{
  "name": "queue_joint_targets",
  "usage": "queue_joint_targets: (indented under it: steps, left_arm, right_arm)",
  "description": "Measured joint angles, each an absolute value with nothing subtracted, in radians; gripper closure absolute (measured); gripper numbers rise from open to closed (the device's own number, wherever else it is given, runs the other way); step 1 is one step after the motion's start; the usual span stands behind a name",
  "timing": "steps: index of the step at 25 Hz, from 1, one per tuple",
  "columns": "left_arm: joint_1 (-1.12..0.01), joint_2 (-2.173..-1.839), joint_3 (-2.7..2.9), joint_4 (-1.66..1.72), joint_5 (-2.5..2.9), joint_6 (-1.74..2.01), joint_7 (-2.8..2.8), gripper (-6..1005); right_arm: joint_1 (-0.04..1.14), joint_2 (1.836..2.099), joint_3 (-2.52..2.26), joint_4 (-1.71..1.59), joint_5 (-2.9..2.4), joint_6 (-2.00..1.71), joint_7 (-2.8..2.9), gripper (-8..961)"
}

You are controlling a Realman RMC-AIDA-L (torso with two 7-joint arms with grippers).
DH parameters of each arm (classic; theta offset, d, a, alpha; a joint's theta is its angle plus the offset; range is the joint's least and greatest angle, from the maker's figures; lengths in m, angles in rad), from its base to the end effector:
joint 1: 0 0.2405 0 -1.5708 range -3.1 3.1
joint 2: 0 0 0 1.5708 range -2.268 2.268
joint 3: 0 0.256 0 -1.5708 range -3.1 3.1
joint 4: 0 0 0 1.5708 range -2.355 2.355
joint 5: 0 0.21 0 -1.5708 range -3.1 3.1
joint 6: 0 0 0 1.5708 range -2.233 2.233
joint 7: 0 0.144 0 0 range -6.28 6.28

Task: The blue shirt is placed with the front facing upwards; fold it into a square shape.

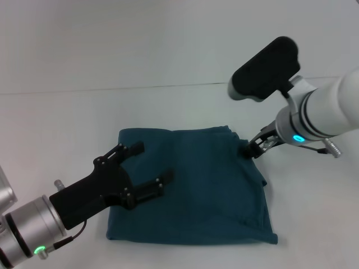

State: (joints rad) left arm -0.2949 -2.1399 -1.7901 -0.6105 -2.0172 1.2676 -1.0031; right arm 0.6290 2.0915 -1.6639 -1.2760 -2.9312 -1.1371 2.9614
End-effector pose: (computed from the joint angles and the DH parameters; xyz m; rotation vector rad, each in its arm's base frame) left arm -0.2426 0.2994 -0.0573 -2.4228 -0.4886 -1.0138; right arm 0.1729 0.3956 -0.0282 -2.2003 0.7709 -0.4473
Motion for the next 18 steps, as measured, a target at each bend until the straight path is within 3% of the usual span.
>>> queue_joint_targets:
  steps: [18]
  left_arm:
    - [-0.293,-2.136,-1.791,-0.621,-2.017,1.269,-1.001,72]
  right_arm:
    - [0.540,2.087,-1.466,-1.374,-2.929,-1.115,2.895,283]
